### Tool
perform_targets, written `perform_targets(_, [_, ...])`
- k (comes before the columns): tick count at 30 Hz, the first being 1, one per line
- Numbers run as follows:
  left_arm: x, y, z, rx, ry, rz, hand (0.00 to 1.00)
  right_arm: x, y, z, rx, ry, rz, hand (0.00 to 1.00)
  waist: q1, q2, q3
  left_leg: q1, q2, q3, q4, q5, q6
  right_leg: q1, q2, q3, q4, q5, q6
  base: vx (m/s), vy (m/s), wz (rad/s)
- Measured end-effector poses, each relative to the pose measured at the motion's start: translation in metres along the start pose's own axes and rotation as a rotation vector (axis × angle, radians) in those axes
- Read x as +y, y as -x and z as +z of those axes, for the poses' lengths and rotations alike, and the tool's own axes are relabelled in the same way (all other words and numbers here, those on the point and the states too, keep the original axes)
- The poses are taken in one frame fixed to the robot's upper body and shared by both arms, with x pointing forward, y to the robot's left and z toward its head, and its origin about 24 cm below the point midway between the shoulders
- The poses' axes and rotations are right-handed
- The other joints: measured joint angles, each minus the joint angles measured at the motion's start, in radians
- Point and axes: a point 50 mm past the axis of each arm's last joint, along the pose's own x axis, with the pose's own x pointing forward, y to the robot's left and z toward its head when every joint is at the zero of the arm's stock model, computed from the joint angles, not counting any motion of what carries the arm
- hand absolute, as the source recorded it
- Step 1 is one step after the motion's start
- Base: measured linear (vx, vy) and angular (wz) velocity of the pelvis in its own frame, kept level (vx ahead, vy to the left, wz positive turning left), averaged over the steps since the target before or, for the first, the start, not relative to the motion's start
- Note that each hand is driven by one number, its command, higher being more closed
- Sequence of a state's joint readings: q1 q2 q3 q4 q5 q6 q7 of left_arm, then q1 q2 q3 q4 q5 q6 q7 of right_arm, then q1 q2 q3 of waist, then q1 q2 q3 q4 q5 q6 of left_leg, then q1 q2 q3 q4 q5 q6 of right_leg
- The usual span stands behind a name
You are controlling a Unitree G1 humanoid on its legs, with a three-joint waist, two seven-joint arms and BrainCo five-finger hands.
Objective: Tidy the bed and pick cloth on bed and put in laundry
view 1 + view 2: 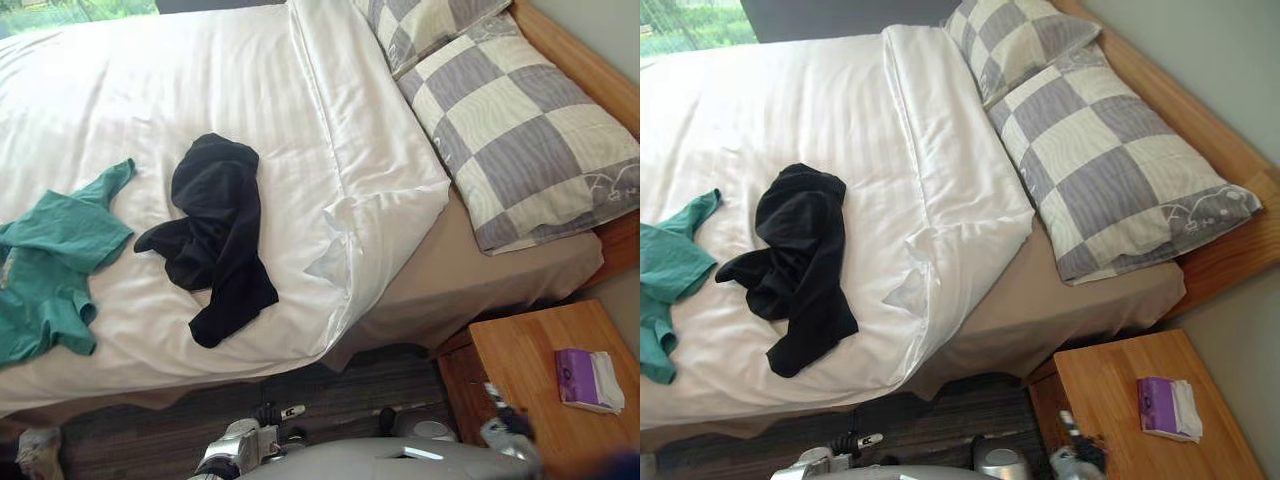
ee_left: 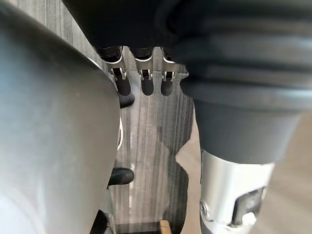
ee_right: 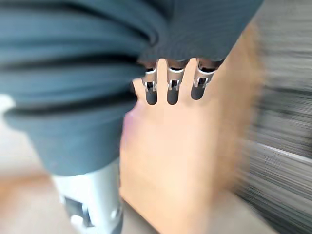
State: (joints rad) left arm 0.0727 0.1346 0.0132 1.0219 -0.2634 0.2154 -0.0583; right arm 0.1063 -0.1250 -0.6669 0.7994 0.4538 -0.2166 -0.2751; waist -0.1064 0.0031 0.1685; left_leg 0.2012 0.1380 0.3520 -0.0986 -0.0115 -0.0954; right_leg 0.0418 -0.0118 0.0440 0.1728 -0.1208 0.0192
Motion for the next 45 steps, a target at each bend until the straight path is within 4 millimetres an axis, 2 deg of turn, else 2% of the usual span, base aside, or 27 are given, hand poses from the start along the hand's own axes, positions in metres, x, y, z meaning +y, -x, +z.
perform_targets(1, [0.004,0.001,-0.002,-0.001,0.004,0.009,0.0,0.0,-0.01,0.038,-0.134,0.008,-0.003,0.0,-0.009,-0.002,0.0,0.0,-0.002,0.0,0.0,0.0,0.0,0.0,-0.002,0.007,0.001,0.003,0.005,-0.02,0.033,0.0])
perform_targets(2, [0.009,0.002,-0.004,0.001,0.01,0.019,0.0,0.006,-0.015,0.066,-0.238,0.027,0.019,0.0,-0.016,-0.005,-0.001,-0.002,-0.003,0.001,0.0,0.0,0.0,-0.003,-0.003,0.013,0.002,0.004,0.006,-0.03,0.028,-0.02])
perform_targets(3, [0.012,0.003,-0.004,0.005,0.009,0.026,0.0,0.011,-0.016,0.085,-0.307,0.043,0.037,0.0,-0.016,-0.008,-0.003,-0.003,-0.005,0.003,-0.001,0.0,0.0,-0.006,-0.003,0.018,0.002,0.004,0.006,-0.07,0.004,-0.13])
perform_targets(4, [0.019,0.004,-0.005,0.016,0.022,0.041,0.0,0.028,-0.013,0.124,-0.464,0.09,0.103,0.0,-0.016,-0.014,-0.008,-0.012,-0.006,0.012,-0.003,0.0,0.0,-0.019,-0.003,0.026,0.0,0.004,0.006,-0.09,-0.006,-0.18])
perform_targets(5, [0.022,0.005,-0.005,0.022,0.027,0.045,0.0,0.037,-0.01,0.137,-0.522,0.105,0.136,0.0,-0.016,-0.016,-0.007,-0.014,-0.006,0.016,-0.004,0.0,0.0,-0.022,-0.003,0.026,-0.003,0.004,0.006,-0.13,-0.023,-0.22])
perform_targets(6, [0.026,0.005,-0.008,0.039,0.032,0.053,0.0,0.056,-0.002,0.161,-0.632,0.152,0.215,0.0,-0.016,-0.02,-0.009,-0.023,-0.008,0.02,-0.005,0.001,0.001,-0.026,-0.004,0.026,-0.016,0.003,0.005,-0.1,-0.026,-0.1])
perform_targets(7, [0.027,0.006,-0.009,0.043,0.035,0.054,0.0,0.066,0.003,0.171,-0.68,0.18,0.255,0.0,-0.017,-0.021,-0.009,-0.029,-0.009,0.02,-0.005,0.002,0.003,-0.028,-0.006,0.026,-0.024,0.003,0.005,-0.14,-0.035,-0.02])
perform_targets(8, [0.027,0.006,-0.01,0.048,0.036,0.051,0.0,0.084,0.014,0.187,-0.765,0.23,0.33,0.0,-0.017,-0.021,-0.009,-0.043,-0.014,0.019,-0.006,0.007,0.01,-0.035,-0.007,0.026,-0.034,0.003,0.003,-0.15,-0.03,0.09])
perform_targets(11, [0.028,0.007,-0.016,0.063,0.048,0.047,0.0,0.142,0.053,0.212,-0.963,0.379,0.579,0.0,-0.013,-0.015,-0.01,-0.049,-0.018,0.014,-0.006,0.023,0.016,-0.04,-0.008,0.021,-0.039,0.007,-0.005,-0.18,-0.032,0.06])
perform_targets(14, [0.027,0.007,-0.025,0.098,0.033,0.044,0.0,0.176,0.085,0.217,-1.089,0.498,0.756,0.0,-0.01,-0.008,-0.017,-0.073,-0.022,-0.007,-0.007,0.023,0.016,-0.042,-0.015,0.002,-0.054,0.011,0.002,-0.12,-0.011,0.26])
perform_targets(16, [0.026,0.008,-0.028,0.113,0.019,0.042,0.0,0.204,0.12,0.214,-1.205,0.613,0.933,0.0,0.005,0.0,-0.022,-0.098,-0.03,-0.007,-0.007,0.026,0.023,-0.054,-0.027,-0.004,-0.069,0.016,0.01,-0.07,0.026,0.2])
perform_targets(17, [0.026,0.008,-0.028,0.113,0.018,0.042,0.0,0.211,0.129,0.212,-1.222,0.627,0.98,0.0,0.011,-0.001,-0.022,-0.101,-0.032,-0.007,-0.007,0.027,0.026,-0.054,-0.028,-0.002,-0.071,0.018,0.013,-0.04,0.033,0.11])
perform_targets(19, [0.027,0.008,-0.028,0.122,0.011,0.046,0.0,0.232,0.155,0.199,-1.255,0.705,1.146,0.0,0.025,-0.003,-0.025,-0.112,-0.04,-0.012,-0.007,0.03,0.038,-0.056,-0.039,-0.003,-0.079,0.027,0.027,0.01,0.035,0.13])
perform_targets(21, [0.028,0.008,-0.025,0.121,0.007,0.054,0.0,0.247,0.171,0.188,-1.264,0.757,1.252,0.0,0.042,-0.012,-0.023,-0.117,-0.054,-0.014,-0.007,0.032,0.044,-0.055,-0.051,-0.004,-0.087,0.038,0.036,0.05,0.059,0.11])
perform_targets(25, [0.028,0.007,-0.023,0.142,0.003,0.059,0.0,0.279,0.208,0.162,-1.315,0.921,1.451,0.0,0.058,-0.012,-0.023,-0.125,-0.089,-0.024,-0.005,0.047,0.065,-0.049,-0.087,-0.02,-0.096,0.06,0.03,0.11,0.085,0.17])
perform_targets(28, [0.028,0.007,-0.02,0.152,-0.009,0.073,0.0,0.295,0.218,0.148,-1.309,1.023,1.491,0.0,0.07,-0.011,-0.022,-0.128,-0.095,-0.032,-0.002,0.054,0.063,-0.04,-0.096,-0.037,-0.096,0.063,0.033,0.01,0.046,0.35])
perform_targets(29, [0.014,0.003,0.001,0.118,-0.04,0.049,0.0,0.322,0.252,0.127,-1.406,1.235,1.477,0.0,0.112,0.026,0.021,-0.172,-0.087,-0.048,-0.005,0.073,0.074,-0.071,-0.094,-0.057,-0.084,0.073,0.027,-0.18,0.017,0.43])
perform_targets(32, [0.014,0.003,0.001,0.115,-0.033,0.046,0.0,0.323,0.249,0.129,-1.412,1.271,1.439,0.0,0.11,0.032,0.036,-0.184,-0.084,-0.049,-0.006,0.083,0.084,-0.082,-0.093,-0.056,-0.083,0.077,0.02,-0.16,0.012,0.12])
perform_targets(33, [0.013,0.003,0.004,0.106,-0.034,0.044,0.0,0.325,0.253,0.134,-1.434,1.26,1.432,0.0,0.113,0.049,0.072,-0.187,-0.085,-0.056,-0.005,0.085,0.085,-0.085,-0.093,-0.056,-0.072,0.077,0.02,-0.14,0.008,-0.06])
perform_targets(34, [0.011,0.002,0.012,0.083,-0.037,0.037,0.0,0.329,0.258,0.142,-1.462,1.25,1.416,0.0,0.109,0.042,0.102,-0.189,-0.085,-0.058,-0.005,0.086,0.082,-0.096,-0.094,-0.056,-0.056,0.076,0.019,-0.21,0.01,0.01])
perform_targets(36, [0.004,0.002,0.032,0.038,-0.062,0.003,0.0,0.341,0.262,0.168,-1.566,1.328,1.21,0.0,0.097,0.06,0.152,-0.263,-0.086,-0.064,-0.005,0.105,0.083,-0.179,-0.096,-0.058,-0.033,0.072,0.021,-0.18,0.012,0.22])
perform_targets(37, [-0.002,0.002,0.043,0.015,-0.069,-0.014,0.0,0.343,0.255,0.186,-1.585,1.373,1.092,0.0,0.103,0.071,0.192,-0.287,-0.084,-0.063,-0.004,0.12,0.083,-0.203,-0.095,-0.058,-0.033,0.085,0.021,-0.13,0.006,0.2])
perform_targets(39, [-0.007,0.003,0.05,-0.011,-0.073,-0.027,0.0,0.342,0.239,0.2,-1.56,1.427,0.991,0.0,0.121,0.081,0.237,-0.295,-0.084,-0.06,-0.005,0.127,0.084,-0.211,-0.094,-0.057,-0.032,0.092,0.026,-0.11,0.002,0.04])
perform_targets(42, [-0.005,0.003,0.049,0.007,-0.077,-0.022,0.0,0.339,0.228,0.209,-1.542,1.446,0.924,0.0,0.122,0.08,0.248,-0.315,-0.086,-0.052,-0.001,0.138,0.082,-0.234,-0.094,-0.053,-0.032,0.102,0.03,0.01,-0.009,-0.06])
perform_targets(45, [-0.007,0.004,0.054,-0.011,-0.087,-0.027,0.0,0.338,0.23,0.232,-1.574,1.4,0.857,0.0,0.121,0.089,0.261,-0.346,-0.088,-0.027,0.0,0.144,0.09,-0.274,-0.093,-0.03,-0.036,0.128,0.03,0.06,-0.01,-0.2])
